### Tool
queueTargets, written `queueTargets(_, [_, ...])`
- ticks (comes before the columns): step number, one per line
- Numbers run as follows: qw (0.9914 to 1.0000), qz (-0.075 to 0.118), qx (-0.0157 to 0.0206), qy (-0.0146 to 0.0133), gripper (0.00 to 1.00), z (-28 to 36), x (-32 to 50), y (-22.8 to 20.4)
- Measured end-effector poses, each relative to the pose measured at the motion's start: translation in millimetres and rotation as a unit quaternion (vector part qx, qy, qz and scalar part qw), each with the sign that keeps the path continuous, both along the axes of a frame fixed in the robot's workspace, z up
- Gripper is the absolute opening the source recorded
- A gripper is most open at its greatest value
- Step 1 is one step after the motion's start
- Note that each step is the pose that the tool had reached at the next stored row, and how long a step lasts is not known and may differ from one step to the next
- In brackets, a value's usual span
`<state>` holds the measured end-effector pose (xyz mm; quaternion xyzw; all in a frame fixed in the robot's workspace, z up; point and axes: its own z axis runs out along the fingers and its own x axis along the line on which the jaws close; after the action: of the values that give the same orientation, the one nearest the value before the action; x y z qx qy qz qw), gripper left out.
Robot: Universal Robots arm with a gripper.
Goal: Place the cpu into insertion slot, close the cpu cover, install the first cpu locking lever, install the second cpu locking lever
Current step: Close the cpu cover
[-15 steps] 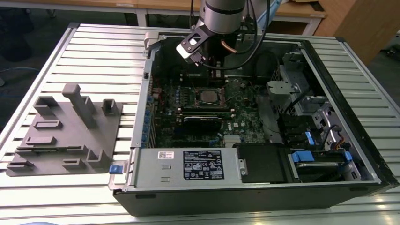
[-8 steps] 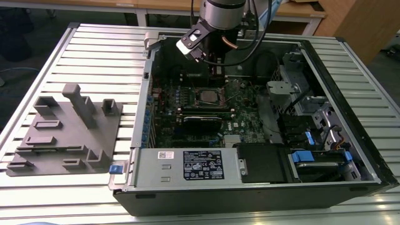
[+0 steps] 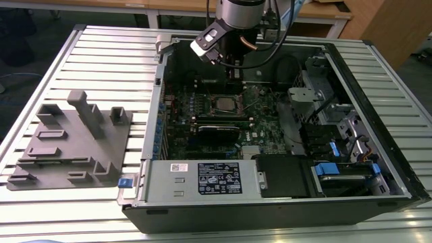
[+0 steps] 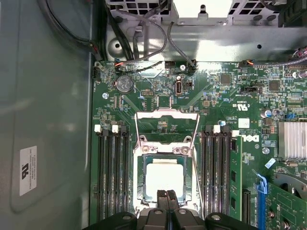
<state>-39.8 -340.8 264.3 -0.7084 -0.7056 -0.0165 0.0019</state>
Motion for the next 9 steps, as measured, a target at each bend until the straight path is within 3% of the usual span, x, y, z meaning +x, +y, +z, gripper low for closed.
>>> queueTargets(9, [1.00000,0.000,-0.0001,0.0001,0.11,0.0,7.2,0.0])
